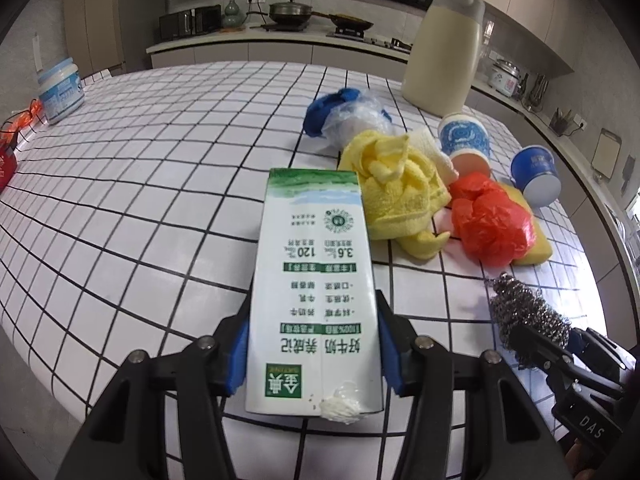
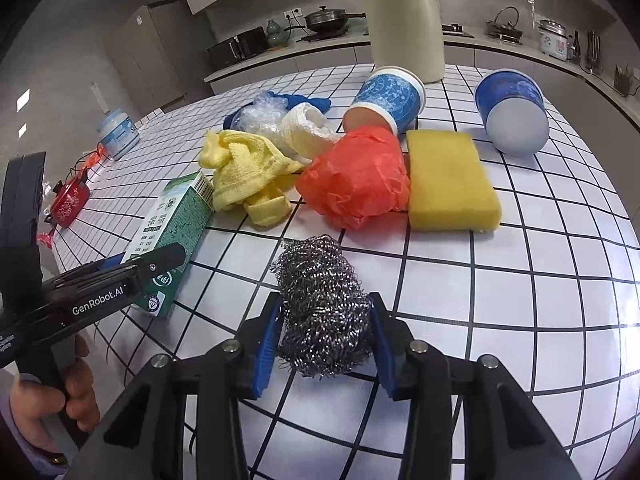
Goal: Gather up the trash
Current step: 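Lift and carry the carton and steel wool over the black bucket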
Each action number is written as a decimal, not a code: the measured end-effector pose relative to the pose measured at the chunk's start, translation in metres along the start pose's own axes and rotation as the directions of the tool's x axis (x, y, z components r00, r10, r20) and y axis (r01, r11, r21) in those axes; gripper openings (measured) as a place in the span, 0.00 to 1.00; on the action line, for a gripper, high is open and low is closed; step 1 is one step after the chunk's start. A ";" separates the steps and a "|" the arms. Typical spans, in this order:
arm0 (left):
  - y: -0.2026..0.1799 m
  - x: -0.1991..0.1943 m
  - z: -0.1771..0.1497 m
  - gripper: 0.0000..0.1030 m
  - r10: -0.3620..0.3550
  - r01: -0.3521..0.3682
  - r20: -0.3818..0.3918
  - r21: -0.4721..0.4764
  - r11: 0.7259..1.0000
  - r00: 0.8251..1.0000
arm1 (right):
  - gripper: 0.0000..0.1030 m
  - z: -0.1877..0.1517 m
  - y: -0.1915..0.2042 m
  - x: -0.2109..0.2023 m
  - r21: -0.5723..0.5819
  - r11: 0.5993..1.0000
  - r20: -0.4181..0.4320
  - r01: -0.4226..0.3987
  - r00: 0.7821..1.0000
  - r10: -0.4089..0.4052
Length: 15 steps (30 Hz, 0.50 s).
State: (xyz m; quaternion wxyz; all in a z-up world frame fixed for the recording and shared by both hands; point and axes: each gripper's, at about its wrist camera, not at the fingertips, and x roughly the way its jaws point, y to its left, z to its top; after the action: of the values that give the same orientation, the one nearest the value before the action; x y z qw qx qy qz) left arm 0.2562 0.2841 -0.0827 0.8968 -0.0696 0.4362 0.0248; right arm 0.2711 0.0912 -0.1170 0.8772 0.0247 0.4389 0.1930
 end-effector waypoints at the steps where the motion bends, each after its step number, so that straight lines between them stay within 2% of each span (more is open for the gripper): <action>1: 0.000 -0.004 0.000 0.53 0.000 0.000 0.010 -0.003 1.000 1.000 | 0.43 0.000 0.000 -0.002 -0.001 1.000 0.004 -0.003 1.000 0.003; 7: -0.017 -0.029 -0.001 0.53 -0.016 0.015 0.053 0.012 1.000 0.998 | 0.43 0.001 -0.003 -0.026 -0.002 1.000 0.052 -0.029 0.998 0.029; 15: -0.075 -0.045 -0.010 0.53 -0.068 0.063 0.069 0.071 0.996 0.995 | 0.43 -0.004 -0.039 -0.069 0.031 0.999 0.112 -0.015 0.994 0.012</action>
State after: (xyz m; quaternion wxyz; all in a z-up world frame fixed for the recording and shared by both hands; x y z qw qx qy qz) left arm 0.2287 0.2089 -0.0453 0.9140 -0.0523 0.4020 -0.0171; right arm 0.2430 0.0300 -0.0750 0.8986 0.0522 0.3918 0.1903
